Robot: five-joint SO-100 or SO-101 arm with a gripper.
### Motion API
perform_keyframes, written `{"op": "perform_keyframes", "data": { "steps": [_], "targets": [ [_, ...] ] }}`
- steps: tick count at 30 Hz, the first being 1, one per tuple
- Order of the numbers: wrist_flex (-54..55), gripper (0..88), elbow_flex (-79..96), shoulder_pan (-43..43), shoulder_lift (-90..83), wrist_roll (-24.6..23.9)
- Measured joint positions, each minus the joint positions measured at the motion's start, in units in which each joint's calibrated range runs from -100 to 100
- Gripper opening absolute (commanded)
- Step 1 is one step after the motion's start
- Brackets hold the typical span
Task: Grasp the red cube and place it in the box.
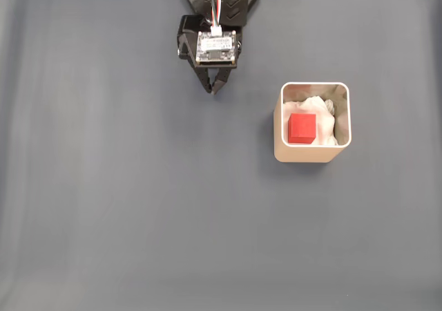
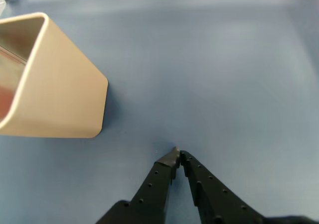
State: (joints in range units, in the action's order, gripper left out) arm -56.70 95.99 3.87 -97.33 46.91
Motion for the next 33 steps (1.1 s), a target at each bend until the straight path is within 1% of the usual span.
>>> {"op": "perform_keyframes", "data": {
  "steps": [8,19,27,33],
  "targets": [
    [-1.71,0.2,2.91,0.0,-1.96,-0.54],
    [-8.94,0.1,3.28,0.0,-1.96,-2.88],
    [-16.41,0.1,3.28,0.45,-2.5,-3.13],
    [-17.14,0.1,3.28,0.9,-2.67,-3.96]
  ]
}}
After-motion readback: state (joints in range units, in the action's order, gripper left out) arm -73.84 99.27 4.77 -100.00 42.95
